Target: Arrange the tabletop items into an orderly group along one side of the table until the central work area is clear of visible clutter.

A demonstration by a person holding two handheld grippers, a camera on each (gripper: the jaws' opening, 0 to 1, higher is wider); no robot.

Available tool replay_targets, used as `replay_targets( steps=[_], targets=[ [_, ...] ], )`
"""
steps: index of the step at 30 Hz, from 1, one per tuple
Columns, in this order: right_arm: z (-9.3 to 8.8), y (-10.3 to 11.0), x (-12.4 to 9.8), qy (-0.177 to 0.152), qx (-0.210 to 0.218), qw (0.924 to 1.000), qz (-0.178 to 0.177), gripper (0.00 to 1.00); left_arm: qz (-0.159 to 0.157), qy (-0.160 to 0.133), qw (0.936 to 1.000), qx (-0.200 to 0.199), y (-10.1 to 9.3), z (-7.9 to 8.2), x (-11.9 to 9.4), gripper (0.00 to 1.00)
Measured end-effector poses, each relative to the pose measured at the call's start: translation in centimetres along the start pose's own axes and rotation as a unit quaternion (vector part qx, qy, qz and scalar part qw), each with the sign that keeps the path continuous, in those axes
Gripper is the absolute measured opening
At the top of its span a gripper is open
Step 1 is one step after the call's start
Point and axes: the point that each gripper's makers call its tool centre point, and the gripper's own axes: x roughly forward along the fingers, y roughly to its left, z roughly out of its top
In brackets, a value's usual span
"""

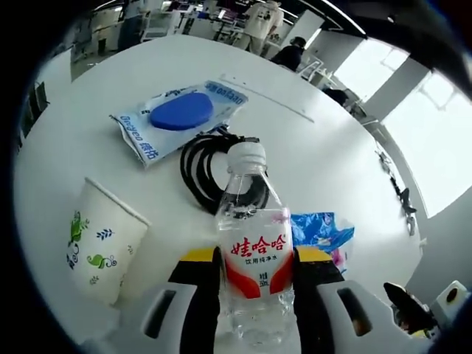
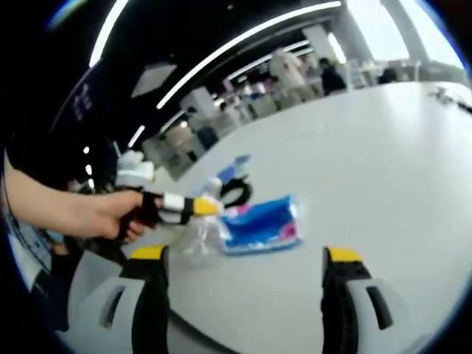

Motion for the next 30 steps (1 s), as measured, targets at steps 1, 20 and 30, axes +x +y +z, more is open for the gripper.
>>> replay_targets(
  steps=[1,20,30],
  targets=[
    [0.0,0.0,0.0,0.0,0.0,1.0,0.0,0.84,0.0,0.0,1.0,0.004,-0.1,0.0,0.0,0.36],
    [6.6,1.8,4.2,-0.075,0.091,0.9928,0.023,0.8,-0.004,-0.031,0.9938,0.107,-1.2,0.3,-0.9,0.35],
    [6.9,3.6,6.3,-0.065,0.09,0.9925,0.051,0.79,-0.002,-0.055,0.9876,0.147,-1.4,0.8,-1.6,0.35]
  ],
)
